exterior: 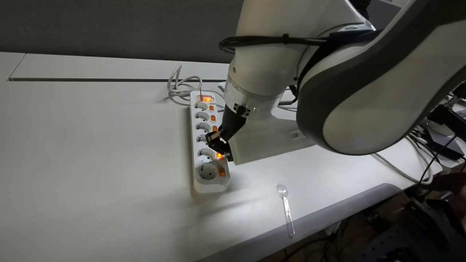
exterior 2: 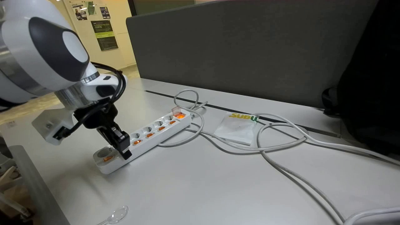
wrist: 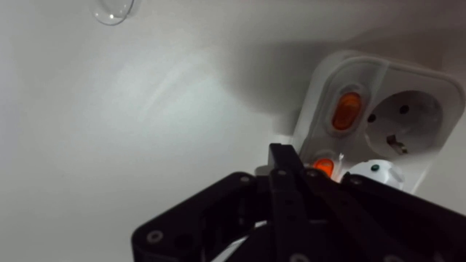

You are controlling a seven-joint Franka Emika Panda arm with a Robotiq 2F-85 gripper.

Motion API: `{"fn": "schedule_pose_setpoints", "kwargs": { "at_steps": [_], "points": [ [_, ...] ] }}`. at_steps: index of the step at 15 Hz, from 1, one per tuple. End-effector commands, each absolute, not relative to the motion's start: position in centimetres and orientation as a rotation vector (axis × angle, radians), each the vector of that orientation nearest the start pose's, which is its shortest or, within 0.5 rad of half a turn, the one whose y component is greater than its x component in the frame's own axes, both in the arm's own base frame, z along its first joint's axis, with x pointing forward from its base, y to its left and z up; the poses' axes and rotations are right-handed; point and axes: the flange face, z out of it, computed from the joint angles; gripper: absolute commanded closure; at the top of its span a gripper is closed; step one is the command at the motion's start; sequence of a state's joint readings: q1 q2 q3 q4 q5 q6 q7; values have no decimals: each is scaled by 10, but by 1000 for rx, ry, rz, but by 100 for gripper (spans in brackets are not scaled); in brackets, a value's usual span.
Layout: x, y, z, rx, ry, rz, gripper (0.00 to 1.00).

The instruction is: Turn off the switch to the left

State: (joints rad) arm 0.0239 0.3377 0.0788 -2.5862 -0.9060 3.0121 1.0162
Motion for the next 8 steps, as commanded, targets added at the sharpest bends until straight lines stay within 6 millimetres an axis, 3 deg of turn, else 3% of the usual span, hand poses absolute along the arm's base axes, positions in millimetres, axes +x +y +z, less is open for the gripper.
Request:
{"fn": "schedule_pose_setpoints", "kwargs": {
  "at_steps": [1,8],
  "points": [
    [413,109,151,-3144,91,-270,100],
    [420,111,172,-3123,165,-252,100]
  ]
}}
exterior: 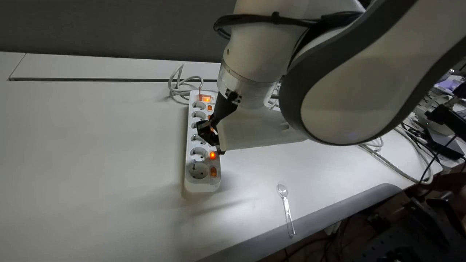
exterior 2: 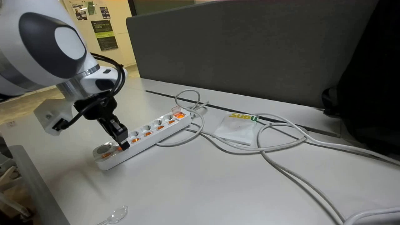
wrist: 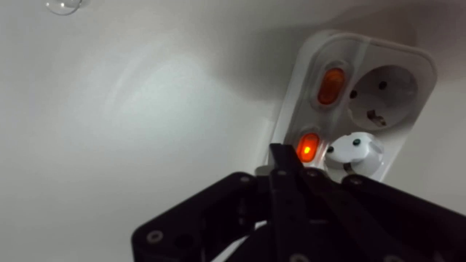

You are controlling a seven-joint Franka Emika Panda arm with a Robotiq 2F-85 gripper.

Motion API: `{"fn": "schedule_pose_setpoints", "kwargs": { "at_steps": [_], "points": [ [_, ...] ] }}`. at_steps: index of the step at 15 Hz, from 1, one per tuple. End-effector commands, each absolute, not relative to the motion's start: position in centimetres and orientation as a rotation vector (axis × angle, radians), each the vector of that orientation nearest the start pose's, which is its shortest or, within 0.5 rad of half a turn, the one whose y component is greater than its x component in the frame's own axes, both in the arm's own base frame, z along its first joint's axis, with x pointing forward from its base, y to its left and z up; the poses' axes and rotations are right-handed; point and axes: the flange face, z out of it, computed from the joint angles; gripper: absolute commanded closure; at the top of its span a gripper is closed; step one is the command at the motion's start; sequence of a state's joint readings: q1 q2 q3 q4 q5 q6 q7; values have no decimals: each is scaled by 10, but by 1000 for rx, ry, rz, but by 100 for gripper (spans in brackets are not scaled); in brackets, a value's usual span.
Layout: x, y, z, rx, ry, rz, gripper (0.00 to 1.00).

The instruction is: Turn off the switch to the left

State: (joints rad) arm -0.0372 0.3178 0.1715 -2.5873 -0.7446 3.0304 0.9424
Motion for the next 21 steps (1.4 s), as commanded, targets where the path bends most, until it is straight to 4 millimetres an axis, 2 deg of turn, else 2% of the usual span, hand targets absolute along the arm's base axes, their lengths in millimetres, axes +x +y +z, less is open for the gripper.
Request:
{"fn": "schedule_pose_setpoints", "kwargs": {
  "at_steps": [1,6,12,21],
  "points": [
    [423,111,175,-3119,179,-250,100],
    [430,108,174,-3073,246,-172,100],
    [434,115,174,-3018,243,-91,100],
    [433,108,171,-3077,224,-95,100]
  ]
}}
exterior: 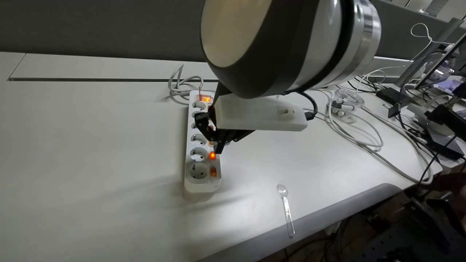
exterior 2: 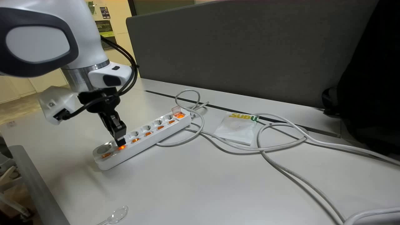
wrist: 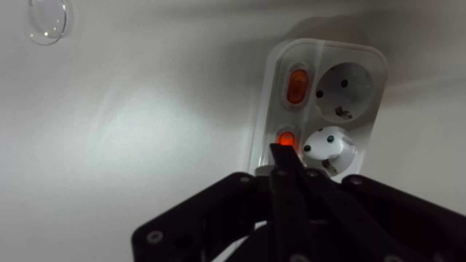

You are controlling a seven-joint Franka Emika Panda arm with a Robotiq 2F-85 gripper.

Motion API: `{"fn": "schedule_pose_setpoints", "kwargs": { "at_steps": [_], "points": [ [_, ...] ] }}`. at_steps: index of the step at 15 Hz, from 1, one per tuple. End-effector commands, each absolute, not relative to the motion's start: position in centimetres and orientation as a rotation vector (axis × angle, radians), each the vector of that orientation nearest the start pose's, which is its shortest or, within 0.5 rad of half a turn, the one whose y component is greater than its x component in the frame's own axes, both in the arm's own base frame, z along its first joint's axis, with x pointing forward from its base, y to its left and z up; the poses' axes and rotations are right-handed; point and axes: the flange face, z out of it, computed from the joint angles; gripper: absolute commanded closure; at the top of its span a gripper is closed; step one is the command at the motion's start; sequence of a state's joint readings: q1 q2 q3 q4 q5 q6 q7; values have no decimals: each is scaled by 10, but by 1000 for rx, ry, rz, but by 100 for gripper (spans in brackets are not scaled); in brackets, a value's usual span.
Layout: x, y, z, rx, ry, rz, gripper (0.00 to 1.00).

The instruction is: Turn off the switch to the left

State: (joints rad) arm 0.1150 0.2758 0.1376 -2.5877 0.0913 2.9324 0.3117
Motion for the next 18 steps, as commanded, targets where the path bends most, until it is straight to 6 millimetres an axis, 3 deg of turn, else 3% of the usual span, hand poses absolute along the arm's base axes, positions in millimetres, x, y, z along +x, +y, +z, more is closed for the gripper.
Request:
{"fn": "schedule_pose_setpoints", "kwargs": {
  "at_steps": [1,9,18],
  "points": [
    [434,108,169,-3080,218,-93,100],
    [432,120,160,-3080,171,-105,100],
    [431,120,150,-3091,160,-93,100]
  ]
}}
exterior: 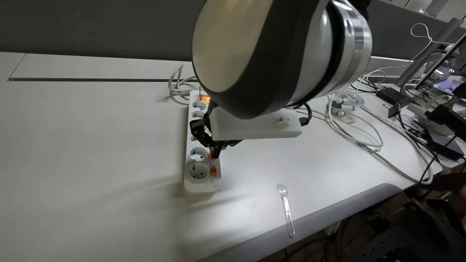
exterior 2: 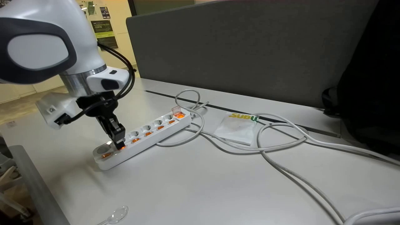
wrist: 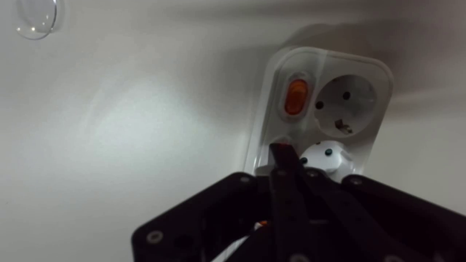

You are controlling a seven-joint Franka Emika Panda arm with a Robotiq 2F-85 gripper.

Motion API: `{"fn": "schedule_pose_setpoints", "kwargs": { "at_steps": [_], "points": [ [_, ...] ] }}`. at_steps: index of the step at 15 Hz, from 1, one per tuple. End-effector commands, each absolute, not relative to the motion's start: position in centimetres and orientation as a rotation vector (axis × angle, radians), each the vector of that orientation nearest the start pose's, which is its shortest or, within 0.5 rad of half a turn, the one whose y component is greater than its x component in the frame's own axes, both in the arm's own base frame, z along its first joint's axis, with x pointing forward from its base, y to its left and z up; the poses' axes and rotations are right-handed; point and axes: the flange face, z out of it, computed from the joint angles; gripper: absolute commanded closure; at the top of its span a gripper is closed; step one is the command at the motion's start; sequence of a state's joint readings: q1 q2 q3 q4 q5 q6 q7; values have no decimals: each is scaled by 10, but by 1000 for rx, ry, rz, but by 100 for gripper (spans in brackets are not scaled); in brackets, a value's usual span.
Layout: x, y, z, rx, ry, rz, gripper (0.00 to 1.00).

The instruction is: Turn off the switch to the left

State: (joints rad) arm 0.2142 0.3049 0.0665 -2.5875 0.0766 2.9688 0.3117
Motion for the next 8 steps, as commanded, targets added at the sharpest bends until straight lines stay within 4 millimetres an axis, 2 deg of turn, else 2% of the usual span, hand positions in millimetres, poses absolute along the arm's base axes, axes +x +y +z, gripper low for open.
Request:
{"fn": "schedule_pose_setpoints", "kwargs": {
  "at_steps": [1,8],
  "points": [
    [431,120,149,-3094,159,-85,100],
    [433,120,134,-3125,140,-33,100]
  ]
}}
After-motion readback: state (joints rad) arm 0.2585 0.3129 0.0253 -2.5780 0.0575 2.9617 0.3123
